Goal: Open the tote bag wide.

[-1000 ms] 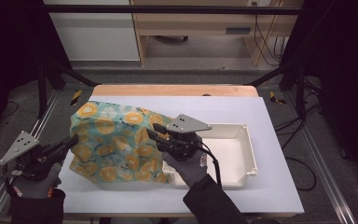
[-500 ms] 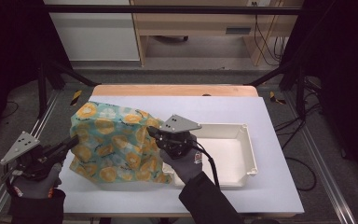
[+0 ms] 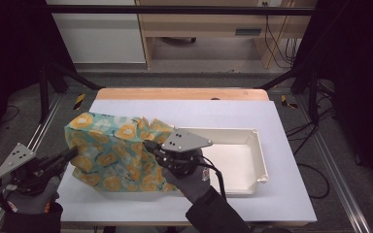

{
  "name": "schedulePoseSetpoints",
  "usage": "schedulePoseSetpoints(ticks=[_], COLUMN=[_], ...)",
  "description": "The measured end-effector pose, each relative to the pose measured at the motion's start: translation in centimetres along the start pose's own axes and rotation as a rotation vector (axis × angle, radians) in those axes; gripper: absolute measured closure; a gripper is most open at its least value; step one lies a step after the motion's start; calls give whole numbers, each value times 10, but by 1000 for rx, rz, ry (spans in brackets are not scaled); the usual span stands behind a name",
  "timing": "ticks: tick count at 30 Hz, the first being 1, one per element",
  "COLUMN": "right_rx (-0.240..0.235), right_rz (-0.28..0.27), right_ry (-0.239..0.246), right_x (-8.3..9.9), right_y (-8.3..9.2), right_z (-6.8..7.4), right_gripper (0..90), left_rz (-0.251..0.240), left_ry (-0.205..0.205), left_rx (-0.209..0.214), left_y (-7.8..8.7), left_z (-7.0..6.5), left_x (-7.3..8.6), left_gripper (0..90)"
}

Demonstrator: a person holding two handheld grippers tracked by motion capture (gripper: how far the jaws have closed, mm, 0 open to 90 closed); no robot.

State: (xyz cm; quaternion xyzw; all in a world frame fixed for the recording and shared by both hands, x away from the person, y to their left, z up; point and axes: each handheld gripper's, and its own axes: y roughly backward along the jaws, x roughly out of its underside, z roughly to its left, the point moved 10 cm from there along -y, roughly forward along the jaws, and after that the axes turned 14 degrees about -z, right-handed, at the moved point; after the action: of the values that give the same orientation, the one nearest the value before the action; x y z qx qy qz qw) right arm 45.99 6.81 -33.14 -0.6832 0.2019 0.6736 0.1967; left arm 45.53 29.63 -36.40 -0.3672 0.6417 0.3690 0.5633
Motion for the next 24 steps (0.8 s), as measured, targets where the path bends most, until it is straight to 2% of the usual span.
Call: schedulePoseSetpoints(ticks=[4,10,19,24], right_rx=[-16,-11,7,7], right_rz=[32,64,101,98], right_ry=[-15,-42,-59,-70], right_x=[16,36,53,52], right_y=[-3,-10,-16,-11], right_z=[7,5,1,-2], right_gripper=[900,900,888,822], left_rz=[12,28,49,51], left_ry=[1,15,15,14], left_rx=[-6,-7,-2,-3], left_y=[3,4,1,1], left_z=[2,7,6,6], left_x=[6,14,22,23], left_gripper=[895,897,898,899])
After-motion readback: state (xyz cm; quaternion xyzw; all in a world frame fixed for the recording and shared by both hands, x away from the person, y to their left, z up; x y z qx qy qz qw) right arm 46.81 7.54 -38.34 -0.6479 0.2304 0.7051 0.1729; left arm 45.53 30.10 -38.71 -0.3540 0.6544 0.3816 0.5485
